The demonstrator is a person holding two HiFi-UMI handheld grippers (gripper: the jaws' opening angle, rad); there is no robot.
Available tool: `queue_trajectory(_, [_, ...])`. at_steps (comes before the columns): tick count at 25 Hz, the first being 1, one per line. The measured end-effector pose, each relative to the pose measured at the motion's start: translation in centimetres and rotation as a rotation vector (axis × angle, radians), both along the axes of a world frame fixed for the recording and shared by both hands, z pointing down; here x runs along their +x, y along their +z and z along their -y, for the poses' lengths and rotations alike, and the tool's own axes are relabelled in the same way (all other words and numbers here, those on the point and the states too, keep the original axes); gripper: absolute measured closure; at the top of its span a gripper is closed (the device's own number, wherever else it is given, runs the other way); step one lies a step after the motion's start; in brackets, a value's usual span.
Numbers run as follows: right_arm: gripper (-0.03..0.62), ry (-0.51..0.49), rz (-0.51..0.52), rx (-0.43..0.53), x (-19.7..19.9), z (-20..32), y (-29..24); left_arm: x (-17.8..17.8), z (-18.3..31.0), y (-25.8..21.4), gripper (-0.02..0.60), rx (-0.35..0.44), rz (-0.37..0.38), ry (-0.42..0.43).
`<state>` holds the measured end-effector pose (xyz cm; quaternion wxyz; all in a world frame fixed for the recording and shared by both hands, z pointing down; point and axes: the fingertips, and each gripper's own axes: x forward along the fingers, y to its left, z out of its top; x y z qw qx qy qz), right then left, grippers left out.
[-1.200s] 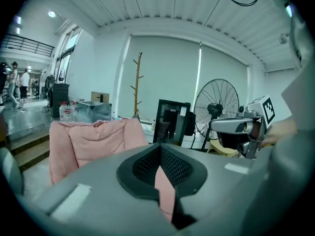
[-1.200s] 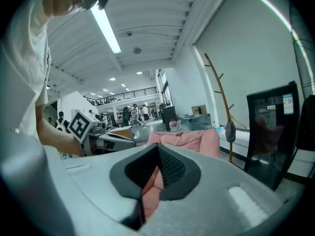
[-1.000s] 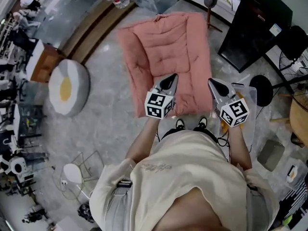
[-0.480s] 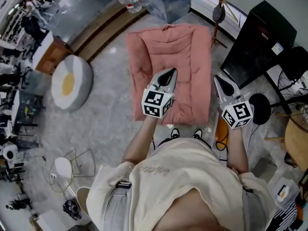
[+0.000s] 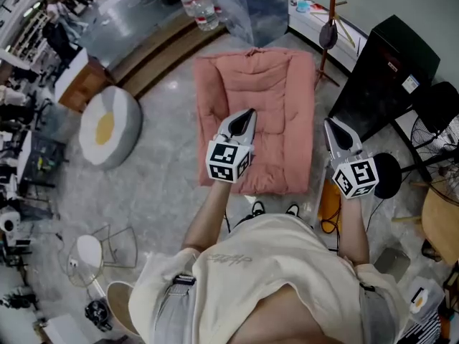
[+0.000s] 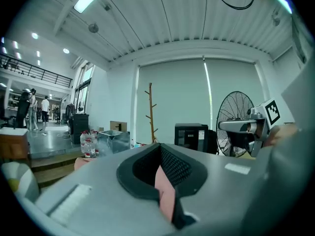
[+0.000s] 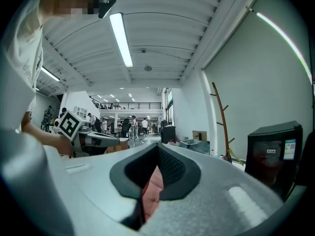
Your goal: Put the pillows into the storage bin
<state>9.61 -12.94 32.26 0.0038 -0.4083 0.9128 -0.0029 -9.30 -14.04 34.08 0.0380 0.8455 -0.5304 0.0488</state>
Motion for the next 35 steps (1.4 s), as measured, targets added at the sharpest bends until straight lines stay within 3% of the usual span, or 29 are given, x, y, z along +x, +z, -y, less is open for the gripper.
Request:
queue_trajectory(20, [0.592,0.043,-0.047,-0.062,0.6,-1.2,2.7,-0.3,-1.2,2.3,0.565,-0.046,-0.023,0.023])
queue_trajectory(35, [0.592,0.041,-0.058,-0.046,-0.1,-0.7,2.5,-0.6,-1.0,2.7,0.565,-0.051,-0.037,0.029])
